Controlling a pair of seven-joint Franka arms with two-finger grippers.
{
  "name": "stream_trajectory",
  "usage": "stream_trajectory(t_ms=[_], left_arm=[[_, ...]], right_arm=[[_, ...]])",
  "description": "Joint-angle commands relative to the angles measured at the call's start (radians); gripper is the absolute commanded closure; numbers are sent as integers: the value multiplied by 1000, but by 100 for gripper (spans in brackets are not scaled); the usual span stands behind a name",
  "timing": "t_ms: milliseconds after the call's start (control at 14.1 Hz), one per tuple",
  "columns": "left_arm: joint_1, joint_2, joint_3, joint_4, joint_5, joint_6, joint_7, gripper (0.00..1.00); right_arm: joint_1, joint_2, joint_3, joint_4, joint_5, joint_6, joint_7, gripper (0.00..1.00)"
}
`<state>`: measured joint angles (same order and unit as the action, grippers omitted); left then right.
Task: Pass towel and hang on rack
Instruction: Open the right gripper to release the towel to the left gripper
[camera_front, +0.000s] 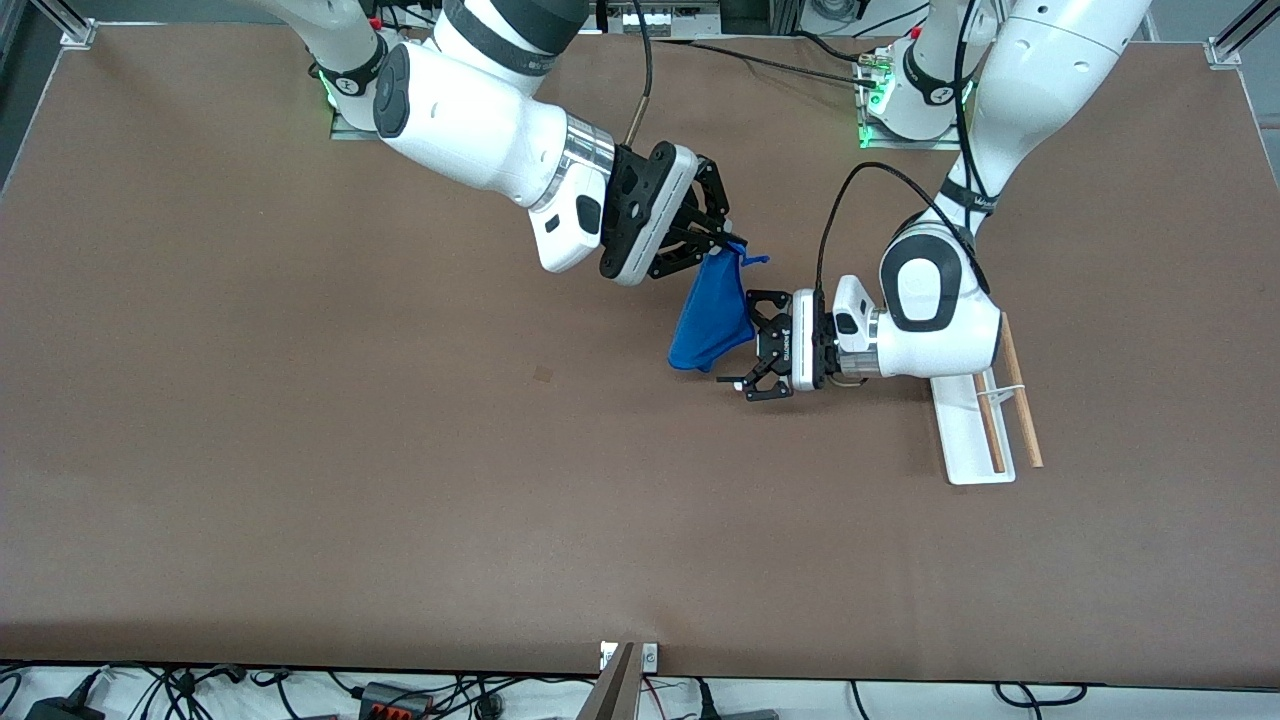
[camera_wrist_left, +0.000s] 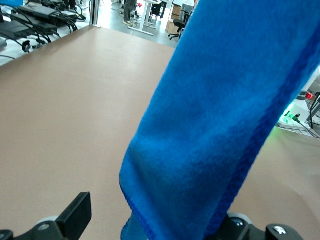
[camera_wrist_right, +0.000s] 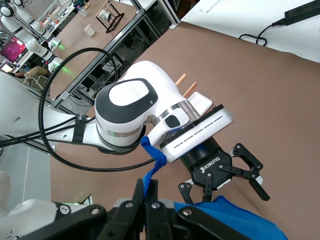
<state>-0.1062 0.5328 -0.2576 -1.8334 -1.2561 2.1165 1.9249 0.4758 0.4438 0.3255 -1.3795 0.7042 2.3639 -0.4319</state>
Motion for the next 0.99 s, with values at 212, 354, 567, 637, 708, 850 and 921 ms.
stream_trajectory(t_ms=[212,354,567,637,708,850,921], left_arm=[[-9,1,-3,16,-31,-36,29,10],[-10,1,-3,17,-37,-36,29,67],[-10,3,-3,17,-55,-44,23,97],[-10,3,-3,17,-60,-46,25,100],[-10,3,-3,17,-60,-49,25,100],[-9,3,-3,16,-60,-50,20,100],[-7,3,-3,14,-60,-49,20,100]], right_arm=[[9,10,-3,20,5,6,-11,100],[9,10,-3,20,5,6,-11,100],[9,10,-3,20,5,6,-11,100],[9,10,-3,20,5,6,-11,100],[9,10,-3,20,5,6,-11,100],[9,10,-3,20,5,6,-11,100],[9,10,-3,19,3,5,-11,100]])
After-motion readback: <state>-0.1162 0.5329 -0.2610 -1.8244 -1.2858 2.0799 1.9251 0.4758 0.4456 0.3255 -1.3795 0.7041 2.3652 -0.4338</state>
